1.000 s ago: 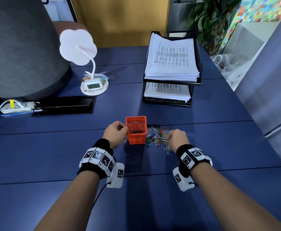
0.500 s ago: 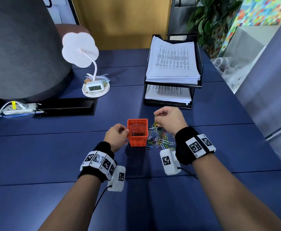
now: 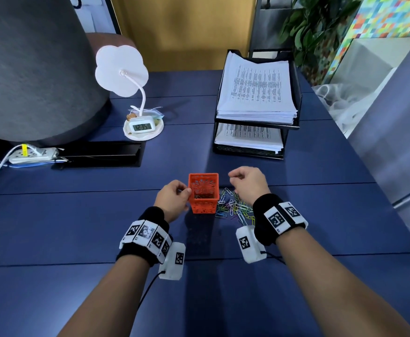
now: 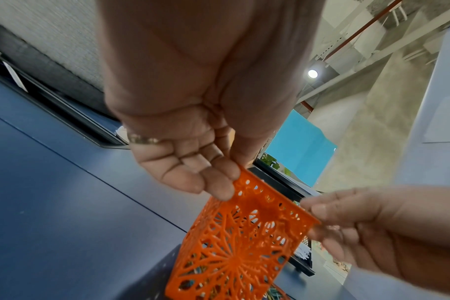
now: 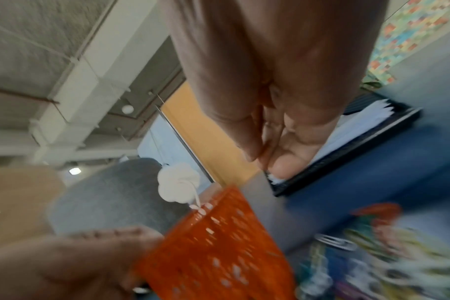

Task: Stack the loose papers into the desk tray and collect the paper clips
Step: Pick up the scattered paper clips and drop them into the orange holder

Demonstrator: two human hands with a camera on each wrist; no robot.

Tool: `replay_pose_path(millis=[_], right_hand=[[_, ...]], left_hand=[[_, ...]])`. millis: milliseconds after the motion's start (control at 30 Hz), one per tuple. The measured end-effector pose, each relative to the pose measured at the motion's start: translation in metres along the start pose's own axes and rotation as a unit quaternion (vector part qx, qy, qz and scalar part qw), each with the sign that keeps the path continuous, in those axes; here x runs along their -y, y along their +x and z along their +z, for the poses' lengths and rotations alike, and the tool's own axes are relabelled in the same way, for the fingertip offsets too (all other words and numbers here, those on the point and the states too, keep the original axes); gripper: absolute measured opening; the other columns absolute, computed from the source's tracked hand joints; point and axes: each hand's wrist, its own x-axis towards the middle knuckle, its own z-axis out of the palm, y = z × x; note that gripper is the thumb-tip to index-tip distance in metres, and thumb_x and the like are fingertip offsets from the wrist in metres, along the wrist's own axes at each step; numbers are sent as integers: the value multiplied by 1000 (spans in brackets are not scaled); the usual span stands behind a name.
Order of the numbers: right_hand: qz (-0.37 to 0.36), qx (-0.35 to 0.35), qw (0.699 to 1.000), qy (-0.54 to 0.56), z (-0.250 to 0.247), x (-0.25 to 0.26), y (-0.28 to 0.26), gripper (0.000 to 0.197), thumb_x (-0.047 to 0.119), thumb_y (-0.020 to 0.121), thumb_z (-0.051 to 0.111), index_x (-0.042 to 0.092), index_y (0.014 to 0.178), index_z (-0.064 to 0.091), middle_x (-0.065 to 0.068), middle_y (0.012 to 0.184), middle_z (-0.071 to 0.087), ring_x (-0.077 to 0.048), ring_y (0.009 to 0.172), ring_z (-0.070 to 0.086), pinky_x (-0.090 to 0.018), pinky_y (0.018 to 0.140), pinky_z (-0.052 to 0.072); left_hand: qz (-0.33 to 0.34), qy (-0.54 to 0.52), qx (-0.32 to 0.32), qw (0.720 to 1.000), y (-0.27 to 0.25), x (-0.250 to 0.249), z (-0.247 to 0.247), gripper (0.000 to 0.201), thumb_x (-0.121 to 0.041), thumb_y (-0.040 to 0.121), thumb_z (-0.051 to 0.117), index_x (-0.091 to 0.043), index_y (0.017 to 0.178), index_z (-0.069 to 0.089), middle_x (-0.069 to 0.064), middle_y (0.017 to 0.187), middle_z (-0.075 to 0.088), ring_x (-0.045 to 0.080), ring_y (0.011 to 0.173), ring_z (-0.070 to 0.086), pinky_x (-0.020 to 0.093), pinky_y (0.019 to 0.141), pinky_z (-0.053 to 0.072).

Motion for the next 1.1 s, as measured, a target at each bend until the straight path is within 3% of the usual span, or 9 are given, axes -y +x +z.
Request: replay_pose_path(millis=[100,267,333,433,633,800,867,967,1100], right_hand=[[37,19,992,-120,-1,-23,-2,18,5,84,60,13,94,73,-5,104,70,-23,99,64,-26,92,48],[86,124,935,-321,5,-48,-15,38,16,87,62,20,124,57,-9,127,52,-33,125,39,-42,100,43],[57,111,934,-336,6,-53,-18,40,14,88,61,21,126,56,-10,129,48,-33,125,37,-41,101,42],[11,109,922,-372,7,-52,-21,32,3,88,53,11,117,61,-13,122,56,-31,117,49,-35,99,41],[42,91,945,-311,5,-51,-21,25,-5,81,42,5,90,64,-18,101,65,-35,98,62,-34,79,49],[77,25,976,-201,-4,-43,-16,22,4,82,53,12,87,73,-10,101,70,-30,101,62,-31,88,50],[68,-7,988,-137,-9,-34,-11,15,6,79,61,14,77,73,-6,91,71,-24,91,65,-31,86,52],[58,-7,998,-26,-15,-12,-7,25,5,76,68,23,60,62,0,66,64,-16,59,59,-29,63,53],[43,34,993,105,-11,17,-7,22,0,78,69,18,67,63,-5,68,63,-14,54,55,-27,56,52]], left_hand=[[1,3,-3,1000,0,0,1,18,-18,93,55,-19,75,52,7,75,66,16,49,58,24,53,45],[-6,-6,-5,1000,3,3,2,19,-20,92,56,-21,74,53,6,74,64,22,57,60,28,60,49],[-8,-9,-3,1000,4,5,2,19,-20,92,56,-22,74,53,6,72,64,23,58,60,30,61,50],[-11,-19,-1,1000,4,5,2,19,-19,93,55,-21,74,53,4,68,62,20,54,58,28,58,47],[-6,-13,3,1000,4,4,1,19,-19,93,55,-20,74,52,4,67,62,22,53,58,33,65,49],[-8,-9,2,1000,4,4,2,19,-20,92,56,-22,74,52,6,70,62,25,62,60,36,68,51],[-9,-11,2,1000,4,4,2,20,-19,93,56,-22,74,52,6,70,62,24,58,59,34,65,50],[-8,-14,4,1000,3,2,2,20,-17,93,54,-20,74,51,4,65,60,21,50,57,29,57,48],[-16,-13,11,1000,2,0,1,20,-17,95,53,-18,75,51,4,62,60,18,47,56,26,52,47]])
